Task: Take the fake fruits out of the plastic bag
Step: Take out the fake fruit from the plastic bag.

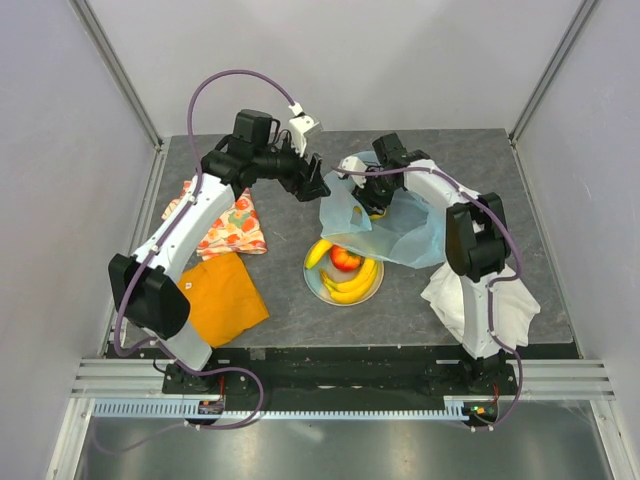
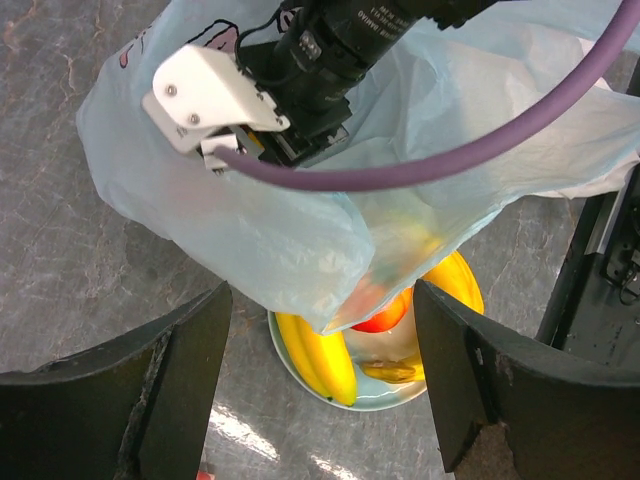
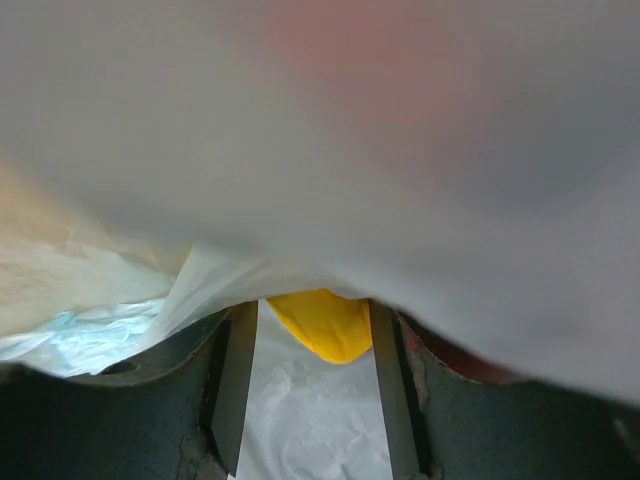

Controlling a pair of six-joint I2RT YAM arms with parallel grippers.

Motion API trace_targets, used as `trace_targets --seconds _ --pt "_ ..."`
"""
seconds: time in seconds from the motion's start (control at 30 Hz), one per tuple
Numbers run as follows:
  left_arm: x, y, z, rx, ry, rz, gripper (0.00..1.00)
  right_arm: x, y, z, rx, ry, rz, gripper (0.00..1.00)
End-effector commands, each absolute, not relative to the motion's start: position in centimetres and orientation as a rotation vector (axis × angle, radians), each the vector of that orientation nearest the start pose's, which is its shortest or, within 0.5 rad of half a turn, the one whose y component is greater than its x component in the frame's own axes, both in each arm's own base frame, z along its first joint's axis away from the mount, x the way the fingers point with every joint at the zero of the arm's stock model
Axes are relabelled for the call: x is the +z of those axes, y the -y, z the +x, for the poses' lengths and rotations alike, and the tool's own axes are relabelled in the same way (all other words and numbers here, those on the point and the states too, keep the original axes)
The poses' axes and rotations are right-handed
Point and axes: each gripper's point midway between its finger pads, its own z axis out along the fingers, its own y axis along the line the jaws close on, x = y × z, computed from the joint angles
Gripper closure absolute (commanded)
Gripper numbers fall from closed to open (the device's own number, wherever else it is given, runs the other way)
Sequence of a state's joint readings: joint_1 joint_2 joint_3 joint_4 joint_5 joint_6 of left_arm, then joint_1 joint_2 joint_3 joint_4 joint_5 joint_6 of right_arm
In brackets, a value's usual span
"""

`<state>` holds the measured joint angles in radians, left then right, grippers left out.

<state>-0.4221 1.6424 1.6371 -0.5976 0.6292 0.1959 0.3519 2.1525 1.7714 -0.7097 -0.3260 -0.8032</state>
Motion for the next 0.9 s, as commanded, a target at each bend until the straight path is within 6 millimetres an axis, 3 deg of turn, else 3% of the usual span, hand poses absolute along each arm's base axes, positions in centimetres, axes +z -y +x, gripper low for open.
trace_targets --seconds 0.0,0.1,0.23,0.37,0.4,0.43,0.47,0.5,0.63,0.77,0.87 --pt "28.3 27.1 37.1 -0.782 -1.881 1.008 0.20 4.9 -20.7 46.6 0.295 -2.076 -1.611 0.44" --pt "28.1 27.0 37.3 -0.773 -1.885 1.007 0.20 3.2 -20.3 46.5 0.287 -2.120 -1.639 0.44" --pt "28.4 26.9 37.4 -0.755 -1.878 1.007 0.20 4.5 -19.5 47.0 0.238 -2.136 -1.599 0.60" --pt "28.9 26.8 37.8 -0.735 -1.864 1.004 0.20 9.1 -17.4 47.6 0.097 -2.174 -1.452 0.73" --pt "29.0 26.7 37.9 -0.726 -1.863 0.998 0.20 11.7 -17.0 47.5 0.062 -2.156 -1.403 0.75" --pt "29.4 26.7 38.1 -0.719 -1.853 0.995 0.20 13.0 -16.7 47.2 0.042 -2.157 -1.378 0.75" --pt "29.7 26.7 38.3 -0.709 -1.843 0.992 0.20 13.9 -15.9 46.4 0.018 -2.197 -1.344 0.76" --pt "29.9 26.7 38.4 -0.702 -1.834 0.989 0.20 16.2 -15.4 45.8 -0.007 -2.185 -1.302 0.76" --pt "30.9 26.3 38.9 -0.668 -1.824 0.944 0.20 20.2 -13.6 42.5 -0.028 -2.275 -1.187 0.76" --pt "31.6 25.1 39.4 -0.594 -1.833 0.884 0.20 21.3 -11.6 37.9 -0.043 -2.429 -1.093 0.76" --pt "32.4 24.0 39.3 -0.561 -1.850 0.813 0.20 21.6 -8.6 35.4 -0.198 -2.544 -0.997 0.75"
